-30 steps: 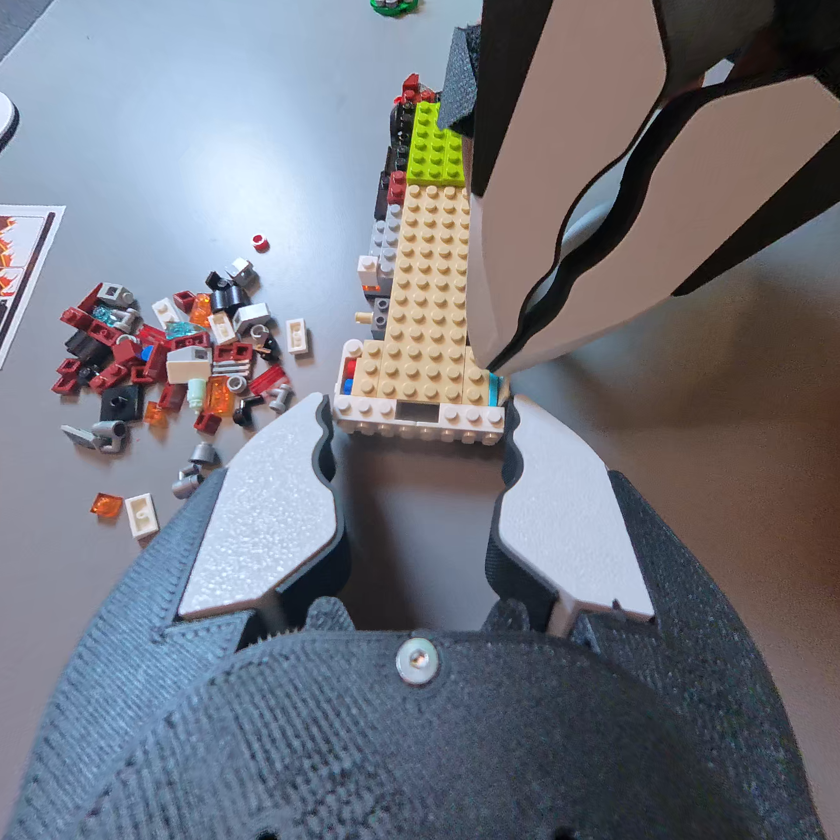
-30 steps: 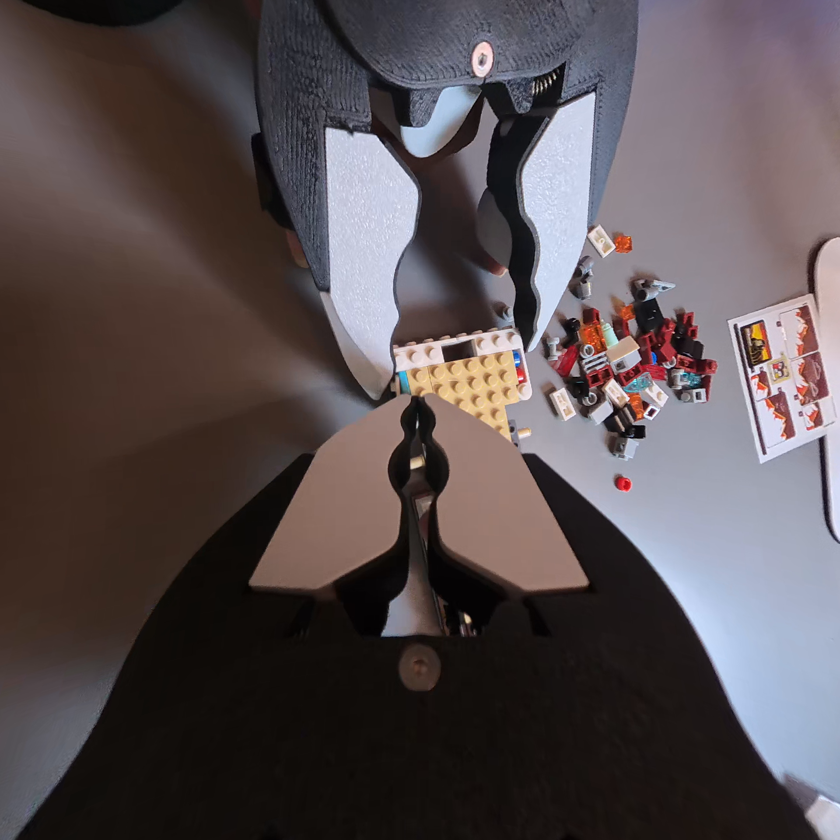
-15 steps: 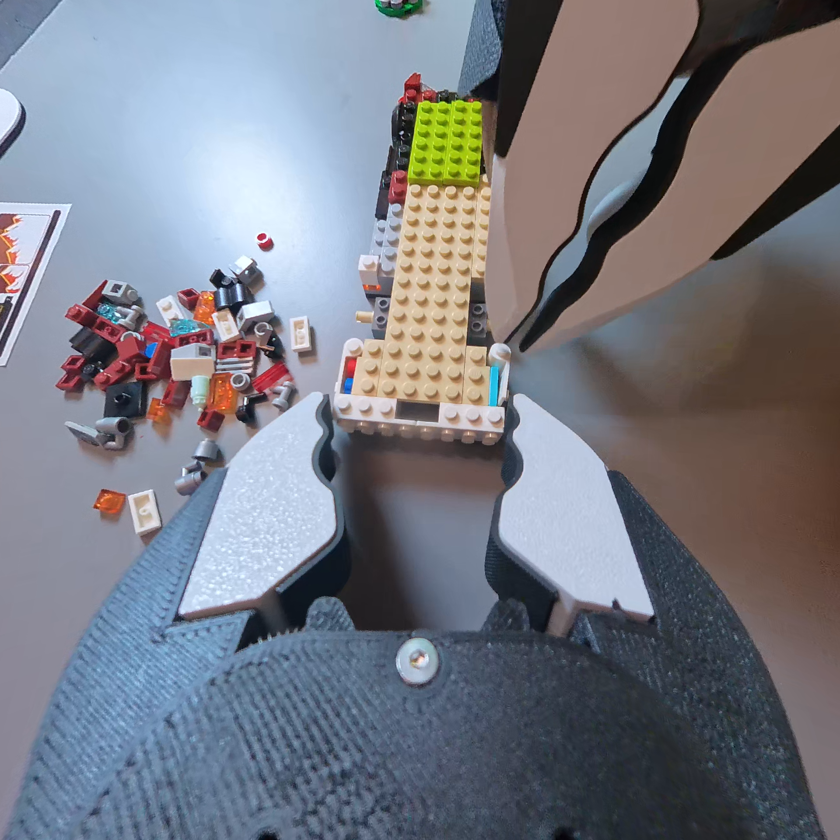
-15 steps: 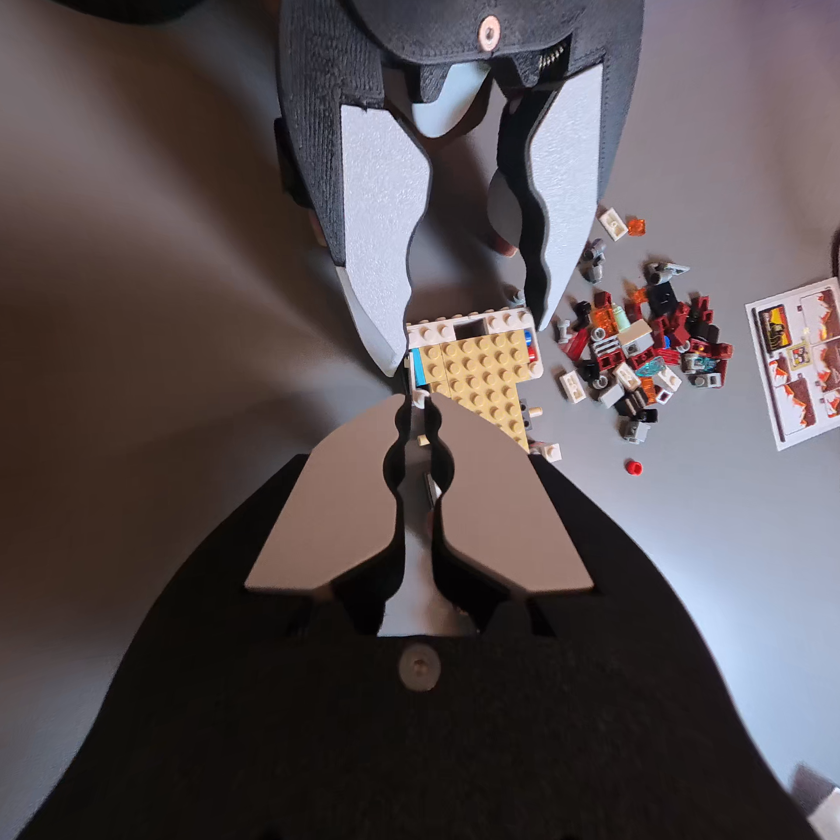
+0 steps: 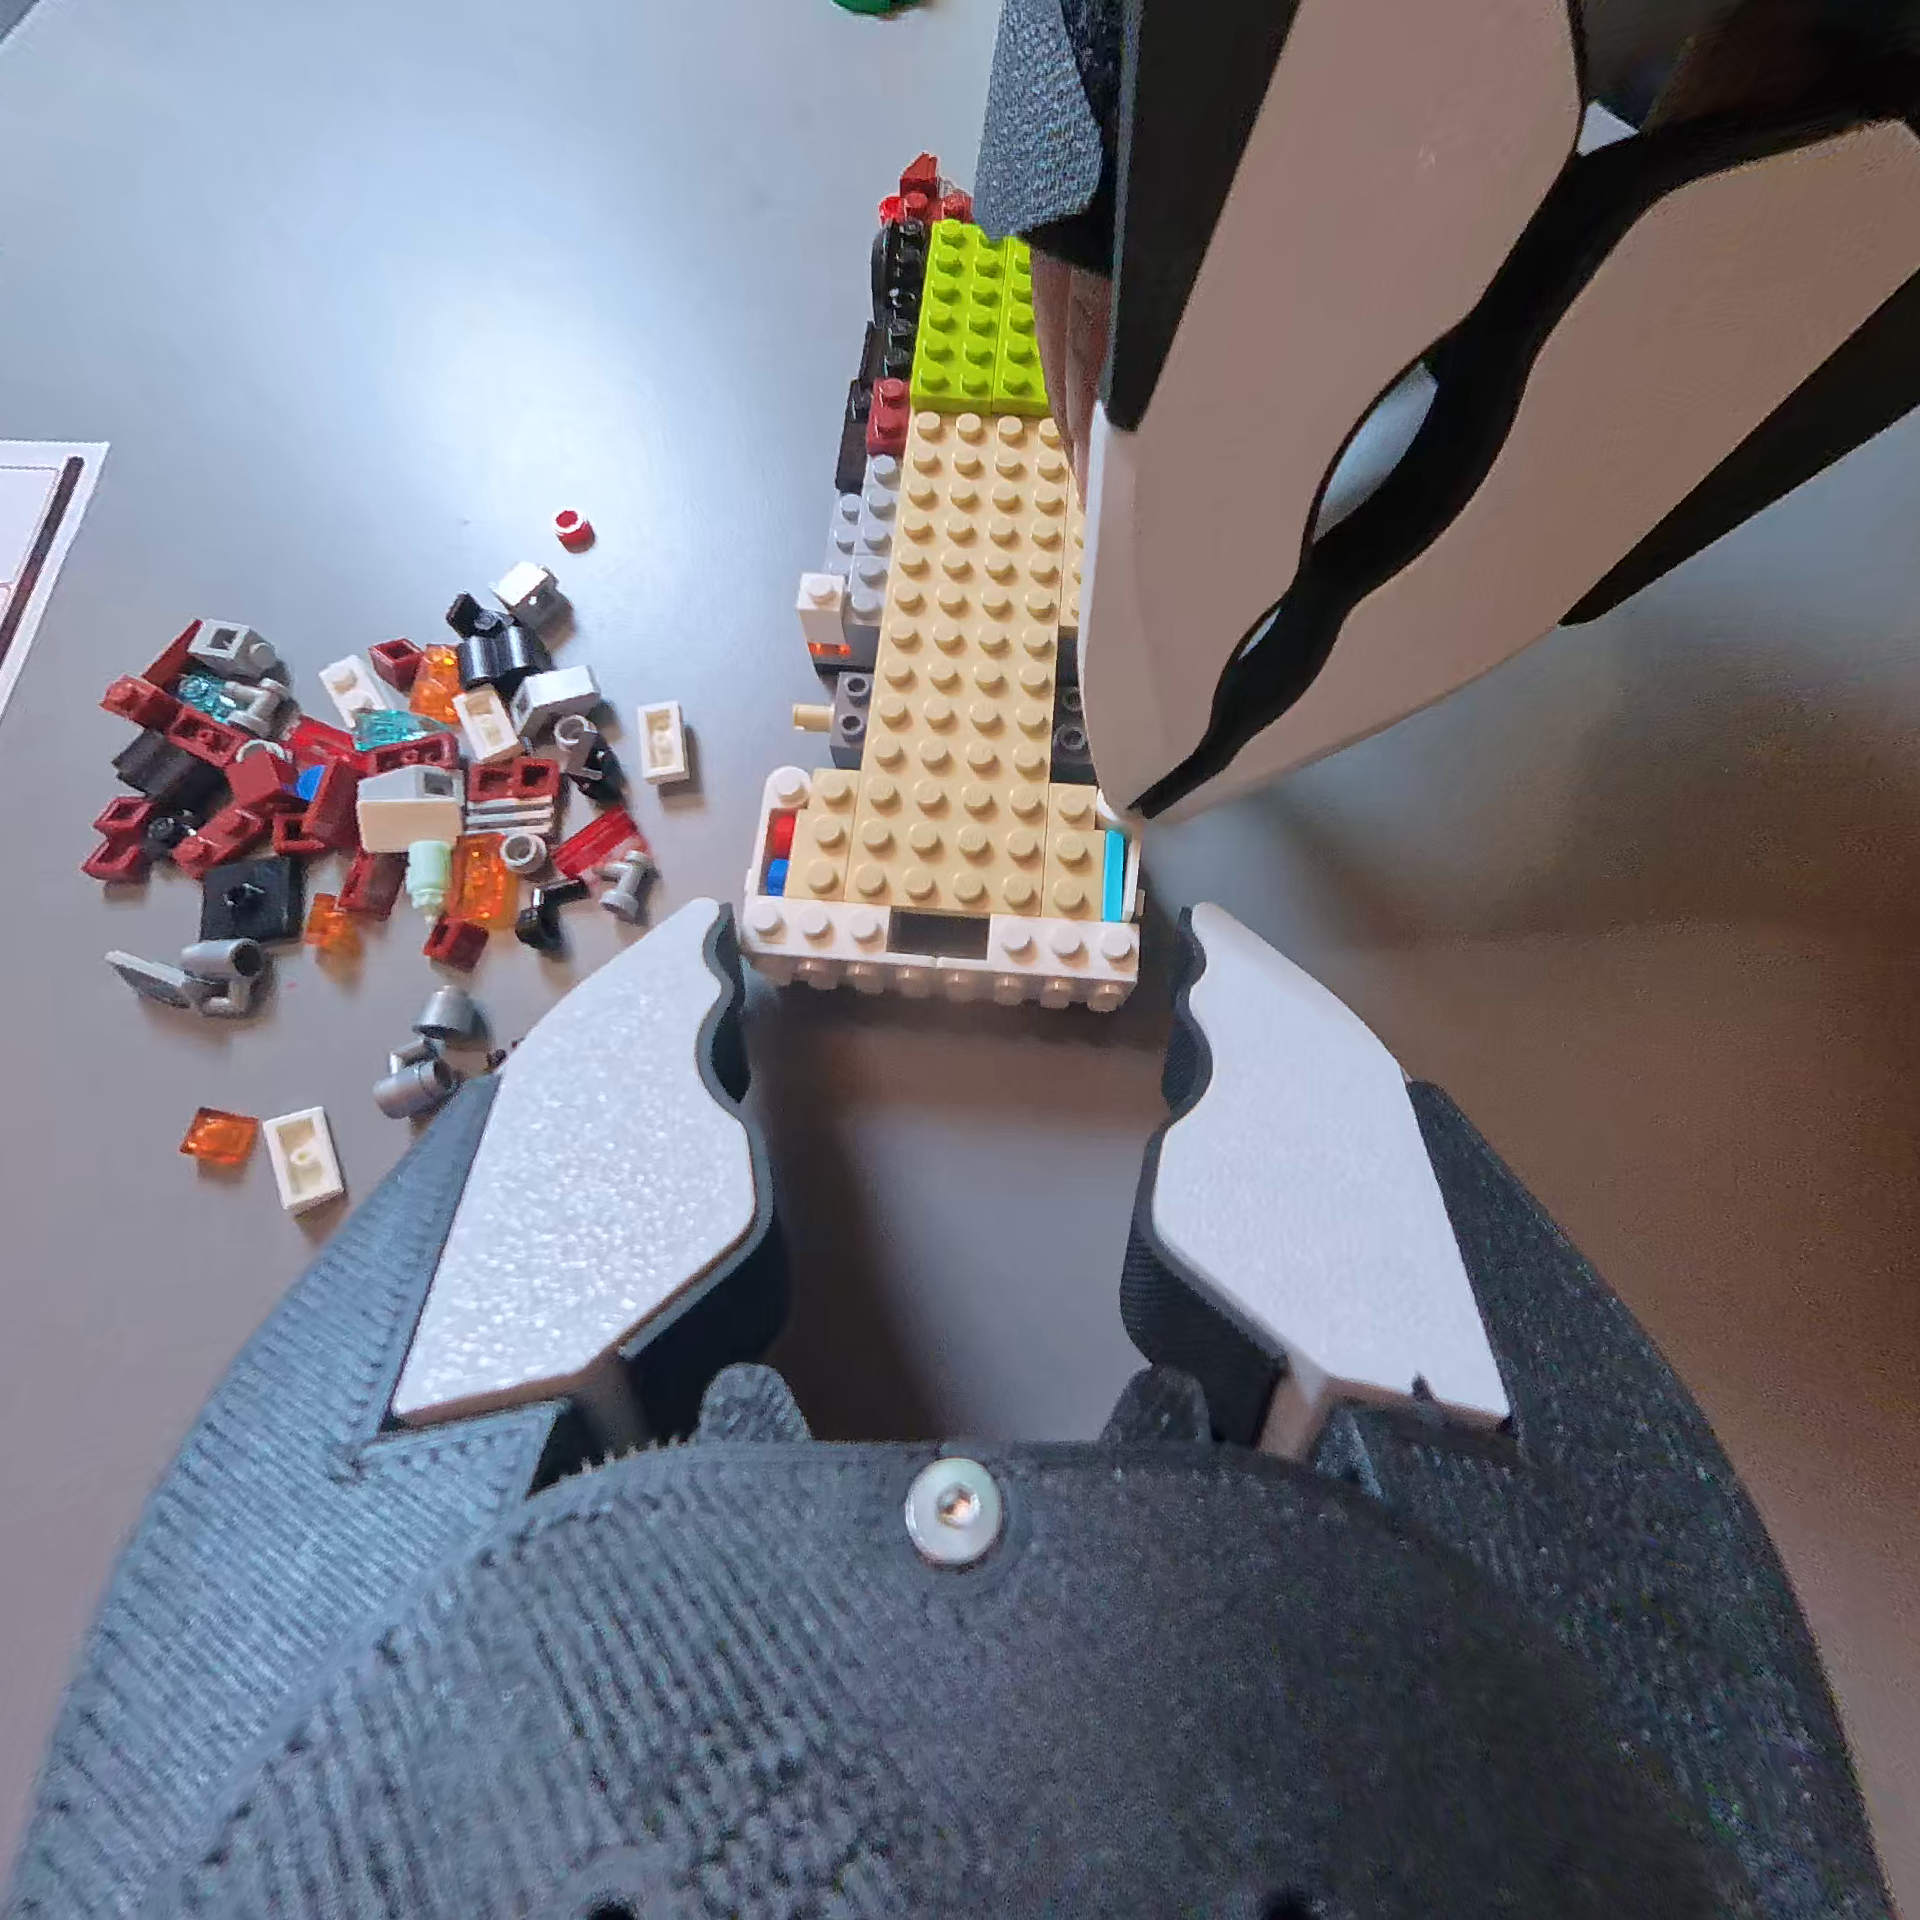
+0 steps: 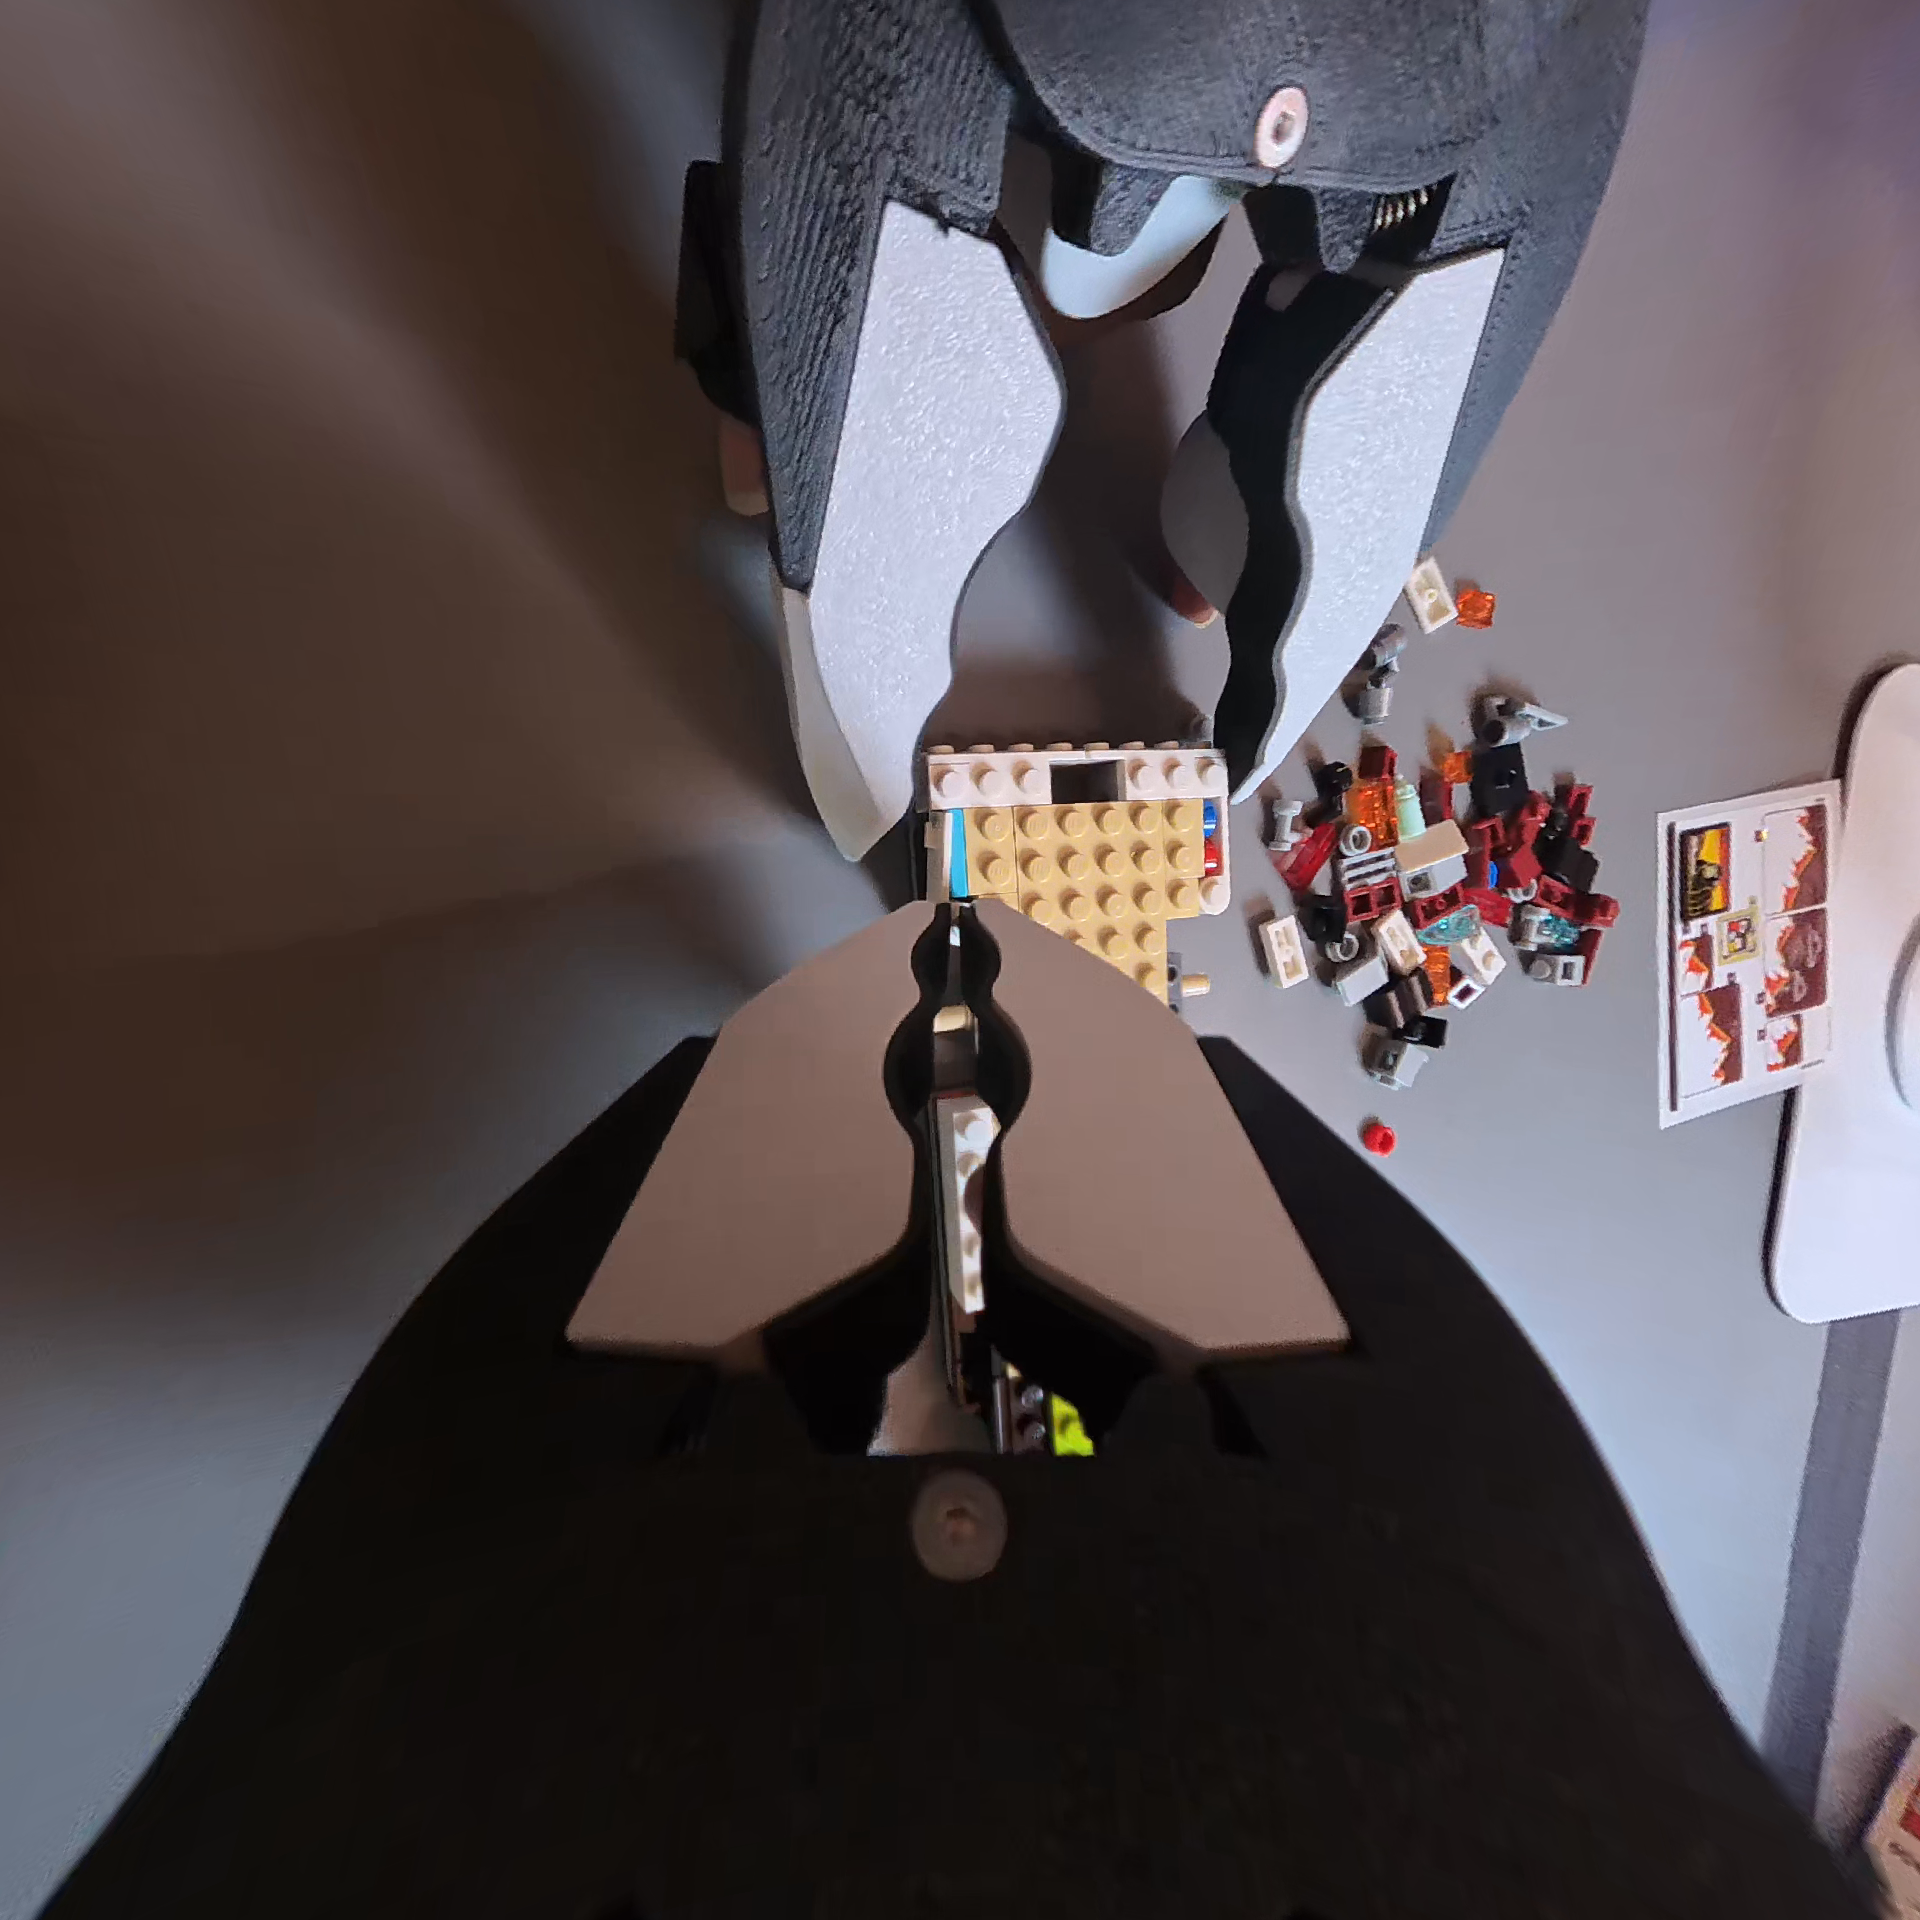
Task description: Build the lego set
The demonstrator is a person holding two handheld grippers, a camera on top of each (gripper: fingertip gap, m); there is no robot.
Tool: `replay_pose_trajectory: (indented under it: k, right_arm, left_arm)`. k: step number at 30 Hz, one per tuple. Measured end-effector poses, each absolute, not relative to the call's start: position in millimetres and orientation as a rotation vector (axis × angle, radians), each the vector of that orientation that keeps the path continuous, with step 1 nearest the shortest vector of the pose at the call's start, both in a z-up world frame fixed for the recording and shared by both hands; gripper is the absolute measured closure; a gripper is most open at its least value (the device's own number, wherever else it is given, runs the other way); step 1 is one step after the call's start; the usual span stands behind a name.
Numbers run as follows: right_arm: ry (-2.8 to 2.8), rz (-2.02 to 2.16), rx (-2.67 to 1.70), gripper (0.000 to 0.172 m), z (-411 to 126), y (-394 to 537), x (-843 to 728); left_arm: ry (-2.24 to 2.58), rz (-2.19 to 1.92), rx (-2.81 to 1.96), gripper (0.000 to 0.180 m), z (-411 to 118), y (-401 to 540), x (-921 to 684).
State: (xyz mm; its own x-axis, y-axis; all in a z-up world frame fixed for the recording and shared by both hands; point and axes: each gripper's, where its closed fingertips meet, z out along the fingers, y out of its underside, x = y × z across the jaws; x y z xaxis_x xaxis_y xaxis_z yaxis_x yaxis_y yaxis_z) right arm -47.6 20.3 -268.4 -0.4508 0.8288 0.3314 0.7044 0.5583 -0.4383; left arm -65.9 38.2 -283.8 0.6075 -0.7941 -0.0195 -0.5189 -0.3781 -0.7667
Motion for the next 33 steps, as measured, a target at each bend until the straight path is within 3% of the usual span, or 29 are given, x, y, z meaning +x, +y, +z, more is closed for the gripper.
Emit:
replay_pose_trajectory:
  k: [19, 33]
  right_arm:
    - [-2.487, 0.106, -0.85, 0.169, -271.0, 14.8, -48.7]
    - [-2.382, 0.347, -1.067, 0.165, -270.5, 13.5, -50.2]
  left_arm:
    - [1.061, -0.434, -2.053, 0.106, -285.0, 36.1, -68.6]
    - [1.054, -0.426, -2.06, 0.107, -285.1, 36.2, -71.6]
